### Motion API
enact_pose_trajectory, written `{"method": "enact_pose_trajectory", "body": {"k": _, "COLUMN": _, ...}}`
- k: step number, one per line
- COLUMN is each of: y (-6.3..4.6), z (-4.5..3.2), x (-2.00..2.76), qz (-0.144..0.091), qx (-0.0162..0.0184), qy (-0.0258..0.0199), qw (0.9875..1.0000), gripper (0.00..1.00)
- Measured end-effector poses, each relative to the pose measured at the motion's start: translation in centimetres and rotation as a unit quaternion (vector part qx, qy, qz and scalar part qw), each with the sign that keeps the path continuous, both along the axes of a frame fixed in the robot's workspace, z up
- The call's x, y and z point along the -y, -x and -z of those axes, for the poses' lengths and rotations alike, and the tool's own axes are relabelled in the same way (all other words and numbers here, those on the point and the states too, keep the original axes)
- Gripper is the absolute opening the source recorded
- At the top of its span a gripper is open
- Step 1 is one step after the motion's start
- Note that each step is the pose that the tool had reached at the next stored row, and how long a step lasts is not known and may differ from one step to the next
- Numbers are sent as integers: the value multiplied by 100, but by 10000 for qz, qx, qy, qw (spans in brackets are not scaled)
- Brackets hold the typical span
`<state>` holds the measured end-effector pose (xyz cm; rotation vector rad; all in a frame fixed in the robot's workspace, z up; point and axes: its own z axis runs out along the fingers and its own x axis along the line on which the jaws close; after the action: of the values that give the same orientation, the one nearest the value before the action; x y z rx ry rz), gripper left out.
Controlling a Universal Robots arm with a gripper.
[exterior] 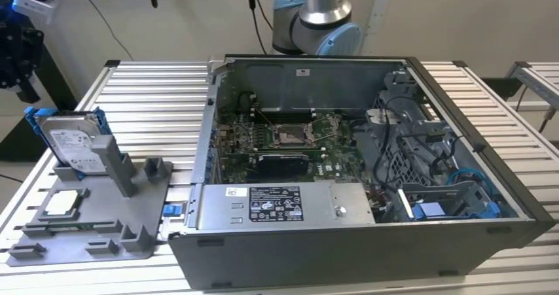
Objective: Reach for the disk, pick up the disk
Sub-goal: 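Pick up the disk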
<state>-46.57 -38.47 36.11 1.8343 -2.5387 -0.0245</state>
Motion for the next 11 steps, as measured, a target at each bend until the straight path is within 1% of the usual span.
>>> {"method": "enact_pose_trajectory", "body": {"k": 2, "y": 0, "z": 12, "x": 0, "qz": -178, "qx": 36, "qy": 0, "qw": 9998, "gripper": 0}}
{"method": "enact_pose_trajectory", "body": {"k": 4, "y": 0, "z": 29, "x": 0, "qz": -345, "qx": 61, "qy": 0, "qw": 9994, "gripper": 0}}
{"method": "enact_pose_trajectory", "body": {"k": 8, "y": -5, "z": 81, "x": -5, "qz": -543, "qx": 71, "qy": 0, "qw": 9985, "gripper": 0}}
{"method": "enact_pose_trajectory", "body": {"k": 11, "y": -15, "z": 94, "x": -8, "qz": -633, "qx": 72, "qy": 0, "qw": 9980, "gripper": 0}}
